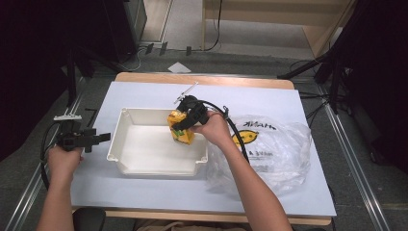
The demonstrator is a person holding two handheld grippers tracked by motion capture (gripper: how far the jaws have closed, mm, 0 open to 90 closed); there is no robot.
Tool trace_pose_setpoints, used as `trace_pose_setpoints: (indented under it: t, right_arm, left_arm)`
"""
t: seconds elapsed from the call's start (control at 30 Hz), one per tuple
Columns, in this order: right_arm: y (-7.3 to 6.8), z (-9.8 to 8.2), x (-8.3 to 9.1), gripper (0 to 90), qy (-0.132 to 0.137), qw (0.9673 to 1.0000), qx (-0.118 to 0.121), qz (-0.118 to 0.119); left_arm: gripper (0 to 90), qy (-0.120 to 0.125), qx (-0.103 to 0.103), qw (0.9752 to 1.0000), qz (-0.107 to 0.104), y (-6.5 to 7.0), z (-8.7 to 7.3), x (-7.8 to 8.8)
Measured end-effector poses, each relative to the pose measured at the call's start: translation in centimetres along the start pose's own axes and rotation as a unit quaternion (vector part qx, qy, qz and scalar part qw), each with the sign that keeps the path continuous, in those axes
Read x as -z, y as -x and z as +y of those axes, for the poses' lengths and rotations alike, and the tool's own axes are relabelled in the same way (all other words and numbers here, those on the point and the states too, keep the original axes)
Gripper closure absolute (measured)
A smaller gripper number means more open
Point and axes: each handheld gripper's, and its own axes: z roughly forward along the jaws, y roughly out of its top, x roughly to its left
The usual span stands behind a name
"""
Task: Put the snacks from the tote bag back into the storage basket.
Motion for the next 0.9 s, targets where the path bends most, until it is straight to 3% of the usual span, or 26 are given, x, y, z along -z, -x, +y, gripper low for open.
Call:
trace_pose_setpoints:
  t: [0.33, 0.53, 0.77, 0.9]
  right_arm:
    - [0.5, -0.9, 0.3, 51.5, -0.002, 0.9999, 0.003, 0.010]
    - [0.9, -1.6, 0.5, 51.3, 0.000, 0.9998, -0.012, 0.018]
    - [0.1, -1.6, 0.5, 49.5, -0.007, 1.0000, 0.001, 0.005]
    - [0.0, -1.6, 0.3, 45.6, -0.014, 0.9998, 0.002, 0.016]
  left_arm:
    - [22.4, -0.003, 0.000, 1.0000, -0.001, 0.0, 0.0, -0.1]
    - [22.4, -0.003, 0.000, 1.0000, 0.000, 0.0, 0.0, -0.1]
    - [22.4, -0.004, 0.002, 1.0000, 0.001, 0.0, 0.0, -0.1]
    - [22.4, -0.004, 0.000, 1.0000, 0.000, 0.1, -0.1, -0.2]
